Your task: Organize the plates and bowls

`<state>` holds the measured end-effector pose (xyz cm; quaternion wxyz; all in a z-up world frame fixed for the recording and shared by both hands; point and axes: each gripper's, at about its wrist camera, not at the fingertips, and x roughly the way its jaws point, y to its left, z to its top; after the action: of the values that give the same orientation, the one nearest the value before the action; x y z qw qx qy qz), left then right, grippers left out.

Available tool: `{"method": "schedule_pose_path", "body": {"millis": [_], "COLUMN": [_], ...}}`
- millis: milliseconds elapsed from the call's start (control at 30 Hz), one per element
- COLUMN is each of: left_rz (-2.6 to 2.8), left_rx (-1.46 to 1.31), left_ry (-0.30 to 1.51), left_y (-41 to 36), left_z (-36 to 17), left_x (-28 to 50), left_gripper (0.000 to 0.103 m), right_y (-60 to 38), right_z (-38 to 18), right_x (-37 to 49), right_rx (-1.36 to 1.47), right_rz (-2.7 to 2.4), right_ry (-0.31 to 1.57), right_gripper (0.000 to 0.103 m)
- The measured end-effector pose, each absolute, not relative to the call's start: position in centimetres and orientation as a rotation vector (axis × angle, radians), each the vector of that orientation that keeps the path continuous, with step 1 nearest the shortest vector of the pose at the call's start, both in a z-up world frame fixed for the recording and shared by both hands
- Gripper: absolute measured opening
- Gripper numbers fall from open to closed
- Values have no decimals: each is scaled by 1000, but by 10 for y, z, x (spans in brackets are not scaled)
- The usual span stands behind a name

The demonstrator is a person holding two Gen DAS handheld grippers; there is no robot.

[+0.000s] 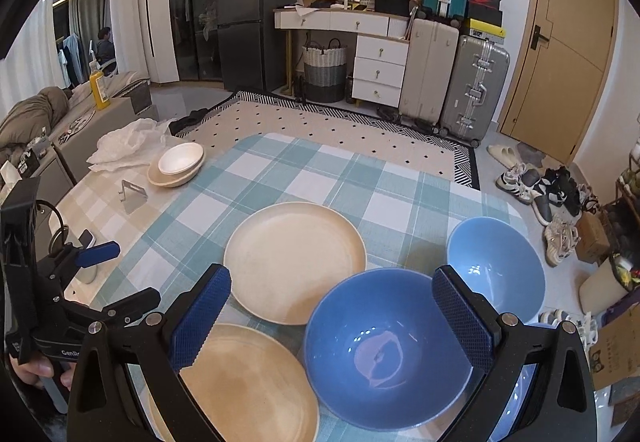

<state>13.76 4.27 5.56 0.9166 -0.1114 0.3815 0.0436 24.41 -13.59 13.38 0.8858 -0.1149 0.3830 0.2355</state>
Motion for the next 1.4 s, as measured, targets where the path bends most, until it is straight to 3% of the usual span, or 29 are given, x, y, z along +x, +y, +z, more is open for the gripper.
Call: {"method": "schedule_pose_path", "body": {"millis": [567,1167,1400], "left_rz": [122,122,89], "left_rx": [-250,-261,-250], "left_ry": [872,965,997], "left_y": [52,56,49], "left_z": [34,-14,-31], "left_x": [203,253,266], "left_gripper": [101,101,94], "right_y": [-124,-105,-101], "right_z": [115,35,6], "right_x": [325,387,406], "right_rx": [-274,-333,-348], "right_rz": [514,506,511], "right_ry": [882,1057,1125], "right_gripper": [102,102,100]}}
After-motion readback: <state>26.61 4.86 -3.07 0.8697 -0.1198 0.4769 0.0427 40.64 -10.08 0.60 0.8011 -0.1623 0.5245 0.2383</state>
